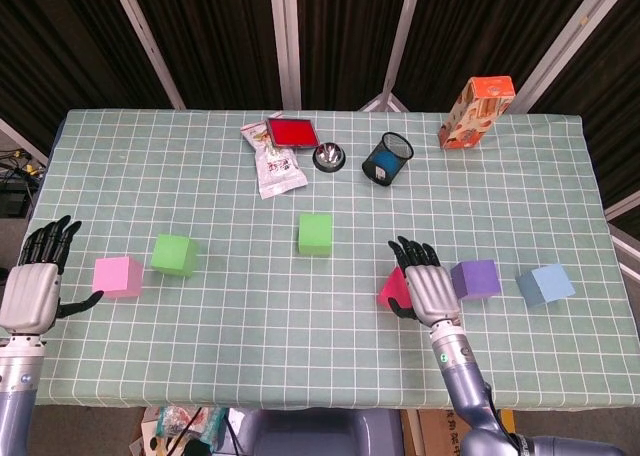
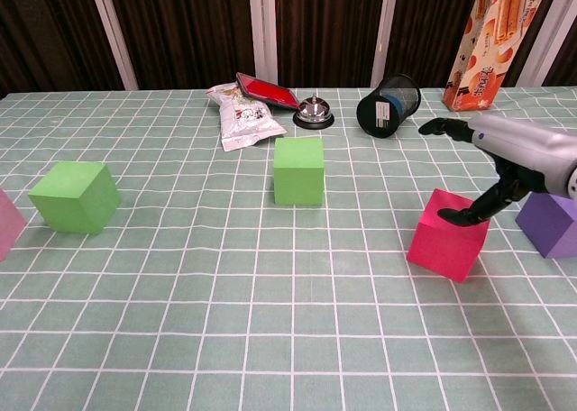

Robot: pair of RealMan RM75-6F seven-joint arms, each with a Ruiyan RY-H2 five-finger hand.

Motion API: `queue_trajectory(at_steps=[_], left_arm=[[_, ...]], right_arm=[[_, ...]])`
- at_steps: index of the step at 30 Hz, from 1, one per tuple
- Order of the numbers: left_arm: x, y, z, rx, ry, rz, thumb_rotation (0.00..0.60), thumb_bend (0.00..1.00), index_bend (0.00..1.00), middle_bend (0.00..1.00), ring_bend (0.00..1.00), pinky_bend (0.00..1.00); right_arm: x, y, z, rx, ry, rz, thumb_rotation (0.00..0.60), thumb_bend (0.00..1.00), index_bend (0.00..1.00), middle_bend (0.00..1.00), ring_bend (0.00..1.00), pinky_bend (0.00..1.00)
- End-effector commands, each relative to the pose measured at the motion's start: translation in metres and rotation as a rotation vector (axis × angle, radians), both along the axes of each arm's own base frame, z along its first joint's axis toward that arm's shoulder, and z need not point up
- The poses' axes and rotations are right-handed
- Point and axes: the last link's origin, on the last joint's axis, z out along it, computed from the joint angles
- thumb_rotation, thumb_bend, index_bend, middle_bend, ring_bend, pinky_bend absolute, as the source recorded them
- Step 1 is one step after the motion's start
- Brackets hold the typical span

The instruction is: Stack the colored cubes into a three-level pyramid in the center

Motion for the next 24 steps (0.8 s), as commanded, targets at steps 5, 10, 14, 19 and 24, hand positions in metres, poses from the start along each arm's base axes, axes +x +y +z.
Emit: queue_trajectory(at_steps=[5,10,14,19,24], left_arm=[[-0.002,0.002,0.000,-0.003,-0.002,0.007,0.600,0.08,0.00,0.00,0.00,0.01],[-0.002,0.002,-0.002,-0.007,0.001,0.004,0.600,0.08,0.00,0.00,0.00,0.01],[-0.002,0.003,-0.003,-0.010,0.002,0.005,0.600,0.08,0.00,0.00,0.00,0.01],[-0.001,0.003,-0.004,-0.015,0.005,0.004,0.600,0.08,0.00,0.00,0.00,0.01],[0.000,0.003,-0.005,-0.017,0.002,0.003,0.600,0.08,0.00,0.00,0.00,0.01]], right_arm=[[0.000,0.003,-0.005,-0.006,-0.013,-0.028,0.600,0.34,0.00,0.00,0.00,0.00],[-0.004,0.006,-0.009,0.006,0.001,-0.041,0.600,0.34,0.00,0.00,0.00,0.00],[-0.007,0.008,-0.010,0.017,0.008,-0.054,0.600,0.34,0.00,0.00,0.00,0.00],[-0.013,0.010,-0.012,0.026,0.017,-0.073,0.600,0.34,0.00,0.00,0.00,0.00],[-0.017,0.008,-0.013,0.017,0.043,-0.073,0.600,0.34,0.00,0.00,0.00,0.00]])
